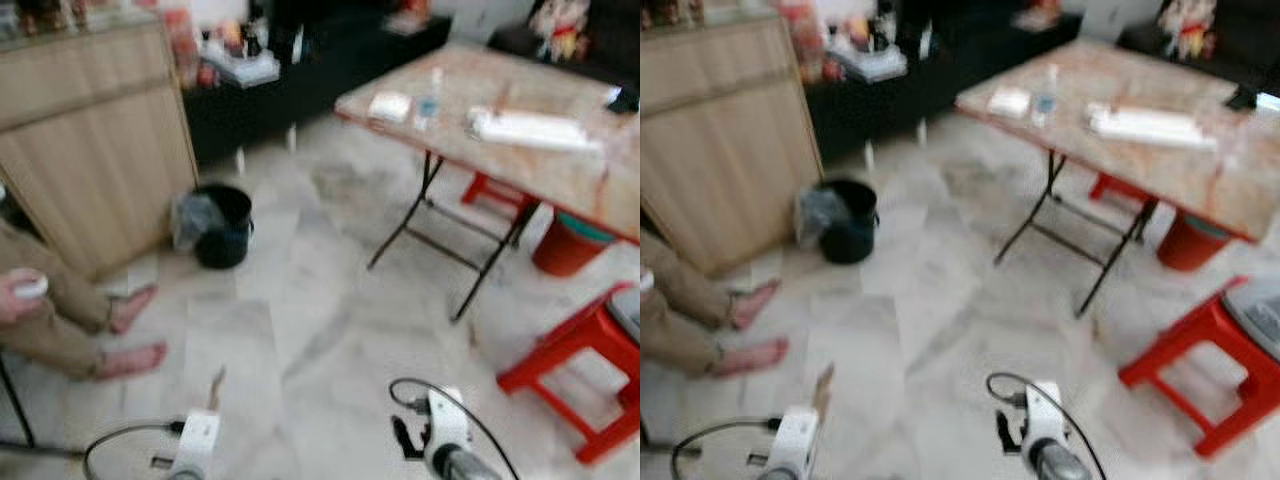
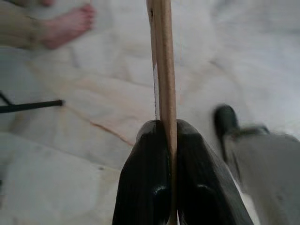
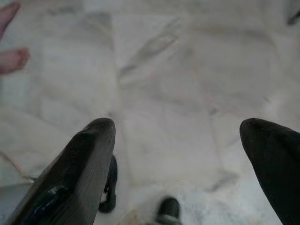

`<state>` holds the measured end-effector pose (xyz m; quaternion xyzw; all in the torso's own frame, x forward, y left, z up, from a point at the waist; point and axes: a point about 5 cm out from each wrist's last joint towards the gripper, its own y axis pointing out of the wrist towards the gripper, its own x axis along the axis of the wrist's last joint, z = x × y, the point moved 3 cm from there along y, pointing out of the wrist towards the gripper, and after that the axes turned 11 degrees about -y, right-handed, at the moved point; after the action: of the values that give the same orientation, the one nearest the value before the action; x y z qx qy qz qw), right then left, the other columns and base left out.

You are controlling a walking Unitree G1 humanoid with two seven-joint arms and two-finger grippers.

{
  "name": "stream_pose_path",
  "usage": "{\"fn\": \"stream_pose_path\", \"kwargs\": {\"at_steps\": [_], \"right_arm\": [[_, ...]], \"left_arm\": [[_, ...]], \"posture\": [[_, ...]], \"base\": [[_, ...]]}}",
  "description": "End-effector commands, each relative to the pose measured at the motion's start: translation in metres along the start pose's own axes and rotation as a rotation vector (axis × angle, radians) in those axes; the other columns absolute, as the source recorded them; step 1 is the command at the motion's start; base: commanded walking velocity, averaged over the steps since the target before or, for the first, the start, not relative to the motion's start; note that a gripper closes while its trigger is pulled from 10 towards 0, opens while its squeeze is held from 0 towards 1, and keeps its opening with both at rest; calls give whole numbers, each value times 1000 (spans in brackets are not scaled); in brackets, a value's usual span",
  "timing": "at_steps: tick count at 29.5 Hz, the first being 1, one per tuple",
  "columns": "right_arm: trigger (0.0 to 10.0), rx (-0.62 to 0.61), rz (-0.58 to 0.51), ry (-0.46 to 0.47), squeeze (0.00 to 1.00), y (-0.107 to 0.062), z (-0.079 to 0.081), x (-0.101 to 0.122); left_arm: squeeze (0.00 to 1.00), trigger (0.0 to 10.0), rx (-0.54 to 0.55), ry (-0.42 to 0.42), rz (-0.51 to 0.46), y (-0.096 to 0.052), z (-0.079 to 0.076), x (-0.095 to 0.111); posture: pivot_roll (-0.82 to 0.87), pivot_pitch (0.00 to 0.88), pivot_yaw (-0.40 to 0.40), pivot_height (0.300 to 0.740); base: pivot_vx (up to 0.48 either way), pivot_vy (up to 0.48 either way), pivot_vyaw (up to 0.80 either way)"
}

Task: Picking trash to rubbish bin

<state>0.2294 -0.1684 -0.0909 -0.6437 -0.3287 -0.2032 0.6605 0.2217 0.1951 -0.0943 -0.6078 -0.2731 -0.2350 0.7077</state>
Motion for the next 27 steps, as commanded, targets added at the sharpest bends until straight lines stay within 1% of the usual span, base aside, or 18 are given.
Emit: {"fn": "stream_pose_path", "kwargs": {"at_steps": [1,16,20,21,22,26,27], "right_arm": [[10000,-23,20,17,0,-3,-7,-7],[10000,-18,34,24,0,-3,-4,-11],[10000,-15,40,40,0,-3,-3,-12],[10000,-14,40,41,0,-3,-3,-11],[10000,-15,35,69,0,-3,-3,-11],[10000,-16,23,51,0,-2,-3,-9],[10000,-14,24,45,0,-3,-3,-9]], "left_arm": [[0,10000,-5,-4,17,-1,-4,-5],[0,10000,-1,-6,16,-1,-3,-5],[0,10000,-1,-4,16,-1,-3,-5],[0,10000,-1,-3,16,-1,-3,-5],[0,10000,-1,-2,16,-1,-2,-5],[0,10000,-1,-1,16,-1,-2,-4],[0,10000,-1,0,15,-1,-2,-4]], "posture": [[3,105,-20,740],[5,118,-17,740],[5,115,-13,740],[4,115,-13,740],[3,114,-11,740],[4,108,-7,740],[5,107,-6,740]], "base": [[382,0,0],[383,0,0],[382,0,0],[382,0,-800],[379,0,-800],[383,0,-691],[382,0,0]]}}
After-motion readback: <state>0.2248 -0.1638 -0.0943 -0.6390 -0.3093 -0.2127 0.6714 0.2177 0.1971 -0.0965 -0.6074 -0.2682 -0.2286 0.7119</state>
